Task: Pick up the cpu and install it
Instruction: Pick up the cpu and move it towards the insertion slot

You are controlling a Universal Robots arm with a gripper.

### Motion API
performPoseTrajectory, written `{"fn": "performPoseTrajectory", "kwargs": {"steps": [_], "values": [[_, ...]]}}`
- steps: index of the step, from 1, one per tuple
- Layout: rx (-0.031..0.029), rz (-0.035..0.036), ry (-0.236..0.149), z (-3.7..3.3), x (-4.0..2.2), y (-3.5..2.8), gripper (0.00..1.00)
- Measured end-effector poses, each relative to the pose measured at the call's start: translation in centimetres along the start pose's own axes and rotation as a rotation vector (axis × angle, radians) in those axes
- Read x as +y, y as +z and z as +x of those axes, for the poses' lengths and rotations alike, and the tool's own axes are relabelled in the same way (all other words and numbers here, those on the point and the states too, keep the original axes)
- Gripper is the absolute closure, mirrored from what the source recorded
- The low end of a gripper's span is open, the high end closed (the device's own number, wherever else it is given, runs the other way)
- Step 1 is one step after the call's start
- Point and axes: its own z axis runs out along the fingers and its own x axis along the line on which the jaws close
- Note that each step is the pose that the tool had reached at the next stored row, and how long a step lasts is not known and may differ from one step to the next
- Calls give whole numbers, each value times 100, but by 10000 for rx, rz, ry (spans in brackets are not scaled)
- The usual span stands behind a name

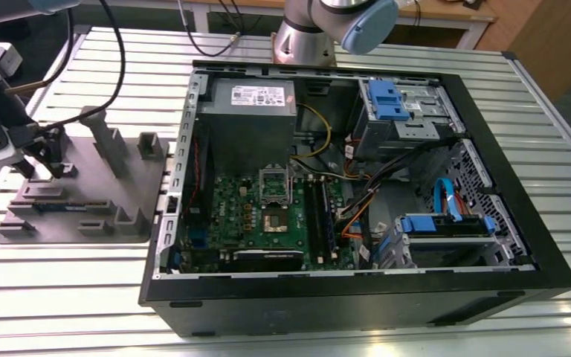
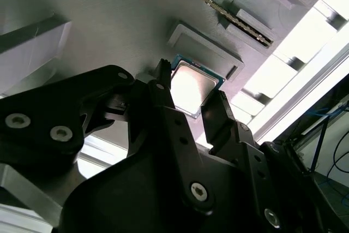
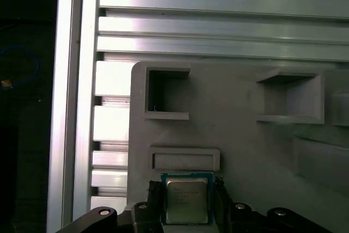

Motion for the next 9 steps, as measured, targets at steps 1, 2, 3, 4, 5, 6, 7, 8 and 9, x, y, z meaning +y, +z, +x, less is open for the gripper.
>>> {"fn": "performPoseTrajectory", "kwargs": {"steps": [1,2,3,4,5,6,7,8,9], "values": [[-1,-1,0,0,0,-2,53],[-3,-2,0,0,0,-3,53],[-3,-2,0,0,0,-4,53],[-1,-1,0,0,0,-6,53],[0,0,0,0,0,-7,53],[-1,0,0,0,0,-8,53],[0,0,0,0,1,-11,53],[1,0,0,0,1,-13,53],[1,0,0,0,1,-15,53]]}}
